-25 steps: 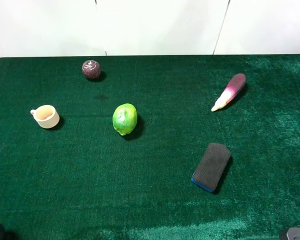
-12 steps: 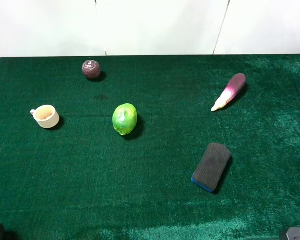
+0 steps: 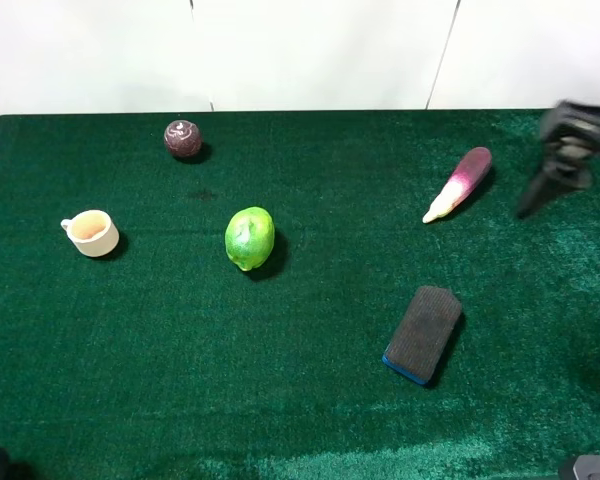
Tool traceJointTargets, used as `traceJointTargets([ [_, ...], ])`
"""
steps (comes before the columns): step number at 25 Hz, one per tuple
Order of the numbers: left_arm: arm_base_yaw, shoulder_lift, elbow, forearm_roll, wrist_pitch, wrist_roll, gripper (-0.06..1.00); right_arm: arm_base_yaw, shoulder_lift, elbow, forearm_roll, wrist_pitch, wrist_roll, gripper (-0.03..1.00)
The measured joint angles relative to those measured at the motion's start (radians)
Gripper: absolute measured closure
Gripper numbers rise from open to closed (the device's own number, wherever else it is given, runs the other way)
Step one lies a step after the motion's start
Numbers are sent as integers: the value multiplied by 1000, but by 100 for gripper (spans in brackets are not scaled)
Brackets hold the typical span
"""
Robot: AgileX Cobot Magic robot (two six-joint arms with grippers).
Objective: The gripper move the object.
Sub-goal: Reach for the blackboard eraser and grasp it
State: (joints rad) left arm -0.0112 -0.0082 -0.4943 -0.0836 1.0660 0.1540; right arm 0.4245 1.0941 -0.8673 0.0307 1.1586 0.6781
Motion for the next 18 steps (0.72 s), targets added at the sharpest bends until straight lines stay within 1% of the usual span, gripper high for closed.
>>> traceJointTargets([
  [2,0,0,0,0,0,0,-5,72,42,0,-24,-37,80,28],
  [4,0,0,0,0,0,0,-5,125,88,0,-31,-70,140,28],
  [9,0,0,0,0,0,0,-5,215,201,0,-44,-126,233,28],
  [13,0,0,0,0,0,0,-5,251,279,0,-44,-181,266,28],
  [18,0,0,0,0,0,0,-5,258,380,0,-31,-234,272,28],
])
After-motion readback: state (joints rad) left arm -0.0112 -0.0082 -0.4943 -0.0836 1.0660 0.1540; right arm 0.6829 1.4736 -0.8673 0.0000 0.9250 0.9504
